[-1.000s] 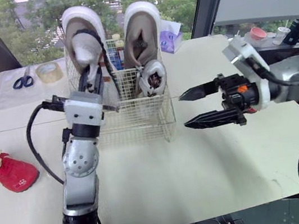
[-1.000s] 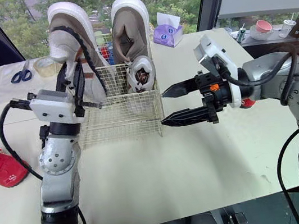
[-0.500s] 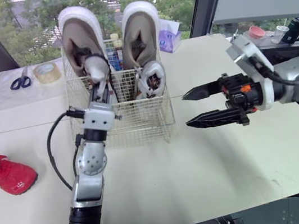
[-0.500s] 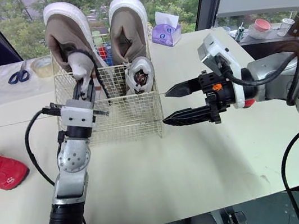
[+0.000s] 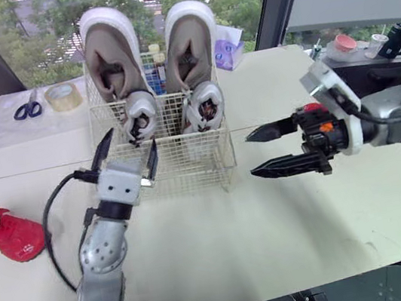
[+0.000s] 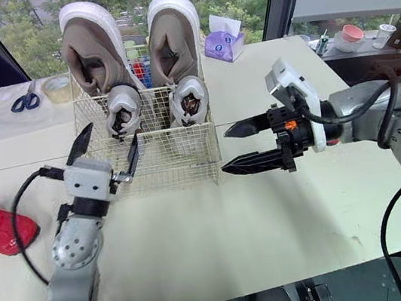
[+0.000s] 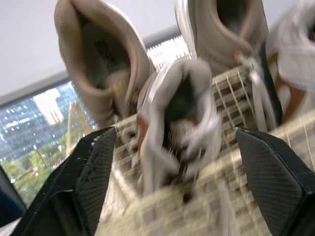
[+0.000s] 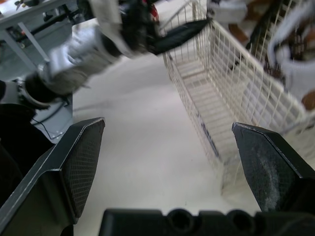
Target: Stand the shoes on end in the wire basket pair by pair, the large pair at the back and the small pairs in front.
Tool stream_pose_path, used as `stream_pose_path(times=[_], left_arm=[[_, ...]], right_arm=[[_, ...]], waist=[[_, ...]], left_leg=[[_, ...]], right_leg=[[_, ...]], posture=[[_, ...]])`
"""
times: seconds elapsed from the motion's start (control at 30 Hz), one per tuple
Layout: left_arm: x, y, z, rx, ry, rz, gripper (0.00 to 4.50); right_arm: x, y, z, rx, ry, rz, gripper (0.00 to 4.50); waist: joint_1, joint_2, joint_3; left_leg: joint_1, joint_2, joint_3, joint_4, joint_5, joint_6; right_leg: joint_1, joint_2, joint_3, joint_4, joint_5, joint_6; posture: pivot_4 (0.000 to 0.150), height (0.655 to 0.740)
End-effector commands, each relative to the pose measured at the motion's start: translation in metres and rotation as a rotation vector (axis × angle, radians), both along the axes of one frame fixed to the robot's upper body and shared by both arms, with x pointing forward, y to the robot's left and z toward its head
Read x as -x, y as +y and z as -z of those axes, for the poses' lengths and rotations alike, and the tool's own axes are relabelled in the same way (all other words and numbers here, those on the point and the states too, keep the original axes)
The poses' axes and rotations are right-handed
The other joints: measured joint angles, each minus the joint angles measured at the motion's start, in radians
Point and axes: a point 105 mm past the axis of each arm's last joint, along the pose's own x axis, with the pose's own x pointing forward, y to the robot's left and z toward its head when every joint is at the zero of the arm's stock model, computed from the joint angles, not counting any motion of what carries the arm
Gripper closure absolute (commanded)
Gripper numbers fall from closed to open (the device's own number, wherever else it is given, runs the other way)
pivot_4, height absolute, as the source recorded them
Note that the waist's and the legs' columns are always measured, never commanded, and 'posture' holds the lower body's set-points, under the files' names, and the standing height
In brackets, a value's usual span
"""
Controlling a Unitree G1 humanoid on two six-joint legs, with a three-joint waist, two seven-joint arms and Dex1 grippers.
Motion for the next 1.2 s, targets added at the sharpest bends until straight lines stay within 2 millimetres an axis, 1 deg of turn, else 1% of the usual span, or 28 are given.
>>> stream_pose_path(times=[0.03, 0.07, 0.13, 0.17, 0.2, 0.23, 0.27, 0.3, 0.37, 0.4, 0.43, 0.47, 0.53, 0.57, 0.63, 0.7, 0.8, 0.87, 0.9, 0.97, 1.07, 1.2], left_arm=[[0.018, 0.012, -0.014, 0.025, 0.053, 0.048, 0.47], [0.021, 0.015, -0.015, 0.042, 0.096, 0.067, 0.47], [0.026, 0.021, -0.015, 0.111, 0.219, 0.143, 0.47], [0.029, 0.021, -0.016, 0.108, 0.287, 0.202, 0.47], [0.034, 0.016, -0.014, 0.074, 0.372, 0.285, 0.47], [0.037, 0.013, -0.016, 0.045, 0.411, 0.335, 0.47], [0.038, 0.009, -0.017, 0.056, 0.457, 0.386, 0.47], [0.039, 0.006, -0.019, 0.094, 0.479, 0.432, 0.22], [0.041, -0.003, -0.019, 0.164, 0.525, 0.501, 0.22], [0.045, -0.012, -0.016, 0.192, 0.556, 0.556, 0.22], [0.049, -0.022, -0.01, 0.212, 0.601, 0.6, 0.22], [0.056, -0.031, -0.006, 0.238, 0.642, 0.653, 0.22], [0.064, -0.047, 0.002, 0.254, 0.702, 0.709, 0.22], [0.068, -0.053, 0.003, 0.259, 0.717, 0.735, 0.22], [0.073, -0.066, 0.011, 0.204, 0.744, 0.763, 0.22], [0.078, -0.078, 0.022, 0.125, 0.778, 0.797, 0.22], [0.074, -0.084, 0.023, 0.19, 0.788, 0.837, 0.22], [0.068, -0.081, 0.023, 0.184, 0.791, 0.837, 0.22], [0.066, -0.079, 0.023, 0.181, 0.796, 0.838, 0.22], [0.063, -0.075, 0.027, 0.167, 0.816, 0.835, 0.22], [0.051, -0.063, 0.035, 0.084, 0.818, 0.776, 0.22], [0.044, -0.062, 0.03, 0.107, 0.786, 0.779, 0.22]], right_arm=[[-0.007, -0.009, 0.004, -0.002, -0.014, 0.045, 0.0], [-0.011, -0.014, 0.008, 0.002, -0.01, 0.076, 0.0], [-0.024, -0.029, 0.018, 0.002, -0.013, 0.181, 0.0], [-0.033, -0.039, 0.021, -0.016, -0.021, 0.251, 0.0], [-0.042, -0.051, 0.021, -0.045, -0.047, 0.326, 0.0], [-0.05, -0.061, 0.017, -0.095, -0.077, 0.385, 0.0], [-0.056, -0.071, 0.009, -0.164, -0.107, 0.448, 0.0], [-0.061, -0.078, 0.003, -0.214, -0.13, 0.491, 0.0], [-0.068, -0.093, 0.0, -0.226, -0.2, 0.58, 0.0], [-0.072, -0.104, 0.002, -0.209, -0.246, 0.652, 0.0], [-0.077, -0.119, 0.002, -0.195, -0.306, 0.75, 0.0], [-0.079, -0.131, 0.004, -0.192, -0.331, 0.822, 0.0], [-0.08, -0.157, 0.007, -0.167, -0.398, 0.974, 0.0], [-0.079, -0.166, 0.009, -0.174, -0.411, 1.025, 0.0], [-0.076, -0.182, 0.015, -0.155, -0.465, 1.134, 0.0], [-0.072, -0.188, 0.026, -0.123, -0.489, 1.172, 0.0], [-0.068, -0.196, 0.046, -0.128, -0.452, 1.225, 0.0], [-0.067, -0.197, 0.061, -0.121, -0.419, 1.228, 0.0], [-0.068, -0.198, 0.065, -0.112, -0.418, 1.228, 0.0], [-0.072, -0.204, 0.069, -0.108, -0.427, 1.251, 0.0], [-0.082, -0.208, 0.075, -0.119, -0.427, 1.27, 0.0], [-0.094, -0.214, 0.085, -0.151, -0.388, 1.286, 0.0]], waist=[[0.001, 0.001, 0.0], [0.001, 0.001, 0.0], [0.002, 0.001, 0.0], [0.002, 0.001, 0.0], [0.002, 0.001, 0.0], [0.001, 0.001, 0.0], [0.001, 0.003, 0.001], [0.001, 0.006, 0.001], [0.001, 0.01, 0.001], [0.0, 0.01, 0.001], [0.0, 0.01, 0.001], [0.0, 0.01, 0.001], [0.002, 0.01, 0.001], [0.003, 0.01, 0.001], [0.002, 0.011, 0.0], [0.001, 0.011, 0.0], [-0.001, 0.014, -0.002], [-0.001, 0.015, -0.002], [-0.002, 0.016, -0.002], [-0.005, 0.02, -0.004], [-0.009, 0.021, -0.003], [-0.012, 0.022, -0.003]], left_leg=[[0.0, 0.0, 0.0, 0.0, 0.0, 0.0], [0.0, 0.0, 0.0, 0.0, 0.0, 0.0], [0.0, 0.001, -0.001, 0.0, 0.0, 0.0], [0.0, 0.0, -0.001, 0.0, 0.0, 0.0], [0.0, 0.0, -0.002, 0.0, 0.0, -0.001], [0.0, 0.0, -0.001, 0.0, 0.0, -0.001], [0.0, 0.0, -0.001, 0.0, 0.0, -0.001], [0.0, 0.0, -0.001, 0.0, 0.0, -0.001], [0.0, -0.001, -0.001, 0.0, 0.0, -0.001], [0.0, -0.001, -0.001, 0.0, 0.0, -0.001], [0.0, -0.001, -0.001, 0.0, 0.0, -0.001], [0.0, -0.001, -0.001, 0.0, 0.0, -0.001], [0.0, -0.002, 0.0, 0.0, 0.001, -0.001], [0.0, -0.003, 0.0, 0.0, 0.001, -0.002], [0.0, -0.003, 0.0, 0.0, 0.002, -0.004], [0.001, -0.004, 0.0, 0.0, 0.002, -0.003], [0.003, -0.003, 0.0, 0.0, 0.002, -0.004], [0.003, -0.002, -0.001, 0.0, 0.003, -0.004], [0.003, -0.002, -0.001, 0.0, 0.003, -0.005], [0.003, -0.002, -0.001, 0.0, 0.003, -0.005], [0.003, -0.002, -0.001, -0.001, 0.003, -0.004], [0.003, -0.002, -0.001, -0.001, 0.003, -0.004]], right_leg=[[0.0, 0.0, 0.0, 0.0, 0.0, 0.0], [0.0, 0.0, 0.0, 0.0, 0.0, 0.0], [0.0, 0.0, -0.001, -0.001, 0.0, 0.0], [0.0, 0.0, -0.001, -0.001, 0.0, 0.0], [0.001, 0.0, -0.002, -0.001, 0.0, 0.0], [0.001, 0.001, -0.002, -0.002, 0.0, 0.0], [0.001, 0.001, -0.002, -0.001, 0.0, 0.0], [0.001, 0.001, -0.002, -0.001, 0.0, 0.0], [0.001, 0.001, -0.001, -0.002, 0.0, 0.0], [0.002, 0.001, -0.001, -0.001, 0.0, 0.001], [0.002, 0.002, -0.001, -0.001, 0.0, 0.001], [0.002, 0.002, -0.001, -0.001, 0.0, 0.001], [0.002, 0.002, -0.001, -0.001, 0.002, 0.004], [0.002, 0.002, -0.001, -0.001, 0.002, 0.004], [0.003, 0.002, -0.001, -0.001, 0.001, 0.004], [0.003, 0.003, 0.0, -0.001, 0.0, 0.001], [0.005, 0.004, 0.0, -0.001, 0.0, 0.001], [0.005, 0.004, 0.0, -0.001, 0.0, 0.001], [0.005, 0.005, 0.0, 0.0, 0.0, 0.0], [0.004, 0.005, 0.0, 0.0, 0.0, 0.0], [0.004, 0.006, 0.0, -0.001, 0.0, 0.0], [0.004, 0.006, 0.0, -0.001, 0.0, 0.0]], posture=[[0.15, 0.74], [0.15, 0.74], [0.15, 0.74], [0.15, 0.74], [0.15, 0.74], [0.15, 0.74], [0.15, 0.74], [0.15, 0.74], [0.15, 0.74], [0.15, 0.74], [0.15, 0.74], [0.15, 0.74], [0.15, 0.74], [0.15, 0.74], [0.15, 0.74], [0.15, 0.74], [0.15, 0.74], [0.15, 0.74], [0.15, 0.74], [0.15, 0.74], [0.15, 0.74], [0.15, 0.74]])
